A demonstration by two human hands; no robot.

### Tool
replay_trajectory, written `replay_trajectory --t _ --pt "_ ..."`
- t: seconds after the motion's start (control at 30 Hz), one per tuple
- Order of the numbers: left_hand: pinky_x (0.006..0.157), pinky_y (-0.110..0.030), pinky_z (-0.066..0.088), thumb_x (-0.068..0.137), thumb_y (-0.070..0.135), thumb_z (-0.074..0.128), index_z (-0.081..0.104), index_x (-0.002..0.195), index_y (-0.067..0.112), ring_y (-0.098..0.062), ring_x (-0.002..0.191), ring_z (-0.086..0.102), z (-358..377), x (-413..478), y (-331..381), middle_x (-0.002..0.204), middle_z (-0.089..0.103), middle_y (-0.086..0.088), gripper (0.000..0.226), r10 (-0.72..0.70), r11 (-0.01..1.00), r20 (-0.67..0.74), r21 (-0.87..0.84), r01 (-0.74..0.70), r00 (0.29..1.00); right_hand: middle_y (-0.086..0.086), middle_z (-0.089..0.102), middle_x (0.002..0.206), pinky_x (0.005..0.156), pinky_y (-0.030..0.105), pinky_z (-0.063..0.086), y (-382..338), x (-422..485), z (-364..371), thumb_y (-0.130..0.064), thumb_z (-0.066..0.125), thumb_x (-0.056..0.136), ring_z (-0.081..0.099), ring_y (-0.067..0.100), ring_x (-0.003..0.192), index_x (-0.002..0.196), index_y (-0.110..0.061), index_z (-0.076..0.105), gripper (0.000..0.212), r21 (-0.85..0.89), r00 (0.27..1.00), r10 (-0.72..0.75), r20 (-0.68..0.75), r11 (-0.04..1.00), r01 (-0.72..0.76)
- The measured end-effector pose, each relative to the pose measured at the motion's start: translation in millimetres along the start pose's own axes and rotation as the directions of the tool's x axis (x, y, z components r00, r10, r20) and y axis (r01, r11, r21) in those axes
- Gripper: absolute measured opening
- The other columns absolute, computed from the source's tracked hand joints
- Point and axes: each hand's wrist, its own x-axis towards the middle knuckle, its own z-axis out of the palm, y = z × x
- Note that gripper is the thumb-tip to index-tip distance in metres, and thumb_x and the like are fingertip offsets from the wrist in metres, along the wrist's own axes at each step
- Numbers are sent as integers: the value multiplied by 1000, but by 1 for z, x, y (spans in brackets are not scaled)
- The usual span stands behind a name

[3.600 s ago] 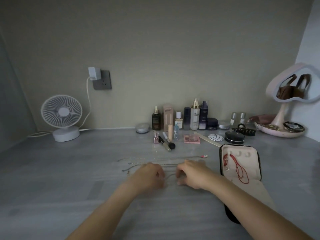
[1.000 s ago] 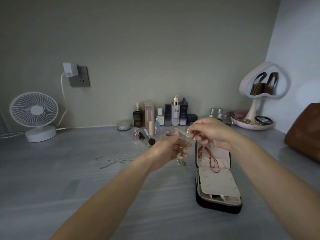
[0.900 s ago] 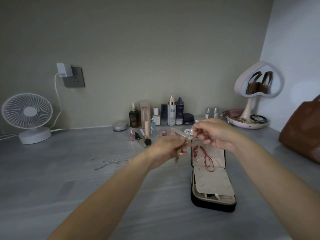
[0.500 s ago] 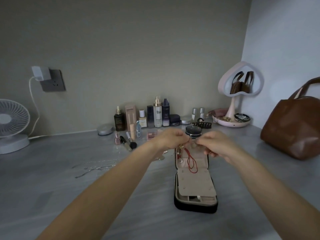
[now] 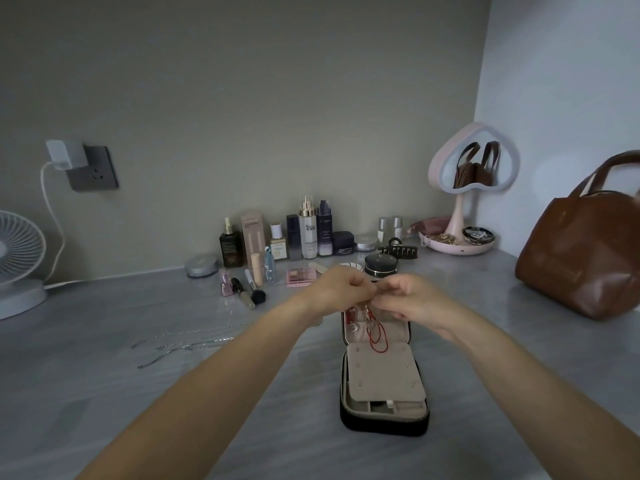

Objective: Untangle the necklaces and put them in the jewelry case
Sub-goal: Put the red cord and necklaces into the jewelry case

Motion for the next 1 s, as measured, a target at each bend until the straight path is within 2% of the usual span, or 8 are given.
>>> replay_trajectory --t 0.13,0.27,0.37,0.47,0.63,0.73,0.87,1.0 --pt "65 -20 42 88 13 58 64 74 9 -11 71 51 2 0 -8 75 59 -4 16 -11 1000 -40 1 11 999 1 58 59 42 9 36 3 1 -2 -5 60 86 46 -4 37 78 -11 61 10 -107 997 -40 -58 994 34" --pt "66 -29 46 87 20 61 65 72 13 -14 69 52 2 0 -16 75 62 -7 17 -35 999 -27 9 36 999 -1 62 66 69 27 50 6 7 -4 -10 59 88 57 10 62 69 -19 61 21 -292 995 -89 -51 954 71" --pt "64 -31 41 88 26 58 66 70 23 -17 67 48 -2 1 -19 73 60 -7 20 -48 999 -108 -3 48 993 -3 62 64 69 34 46 8 12 -6 -13 60 87 56 20 68 67 -24 61 23 -381 993 -116 -35 920 94" --pt "75 -26 46 91 23 54 66 101 18 -12 83 54 -5 1 -19 100 63 -3 16 -44 999 -218 -24 39 975 -2 64 63 72 38 50 8 19 -6 -16 63 86 58 18 67 64 -24 61 23 -446 988 -144 -50 889 107" --pt "93 -26 41 77 21 69 37 138 18 -17 124 44 7 10 -29 138 44 -1 69 -122 990 -106 52 127 987 2 70 79 70 32 48 1 26 -1 -27 65 83 60 14 72 77 -20 70 10 -645 965 -245 -94 753 128" --pt "87 -28 47 72 28 73 40 135 13 -17 111 53 16 19 -34 126 53 -3 72 -170 982 -132 57 178 977 -4 70 84 72 31 51 0 26 5 -29 63 83 62 15 80 80 -24 71 10 -723 957 -266 -117 684 101" --pt "74 -30 51 77 27 68 51 114 12 -16 86 60 24 23 -34 93 56 3 43 -130 984 -274 79 157 953 -3 69 84 68 30 48 5 26 6 -29 61 85 62 17 82 80 -19 71 15 -771 931 -320 -178 633 70" --pt "76 -34 55 78 29 69 52 108 14 -17 81 62 25 25 -37 87 58 4 38 -119 990 -294 38 136 949 1 70 84 66 30 49 9 23 2 -34 60 86 62 20 84 82 -19 71 19 -777 904 -335 -265 629 5"
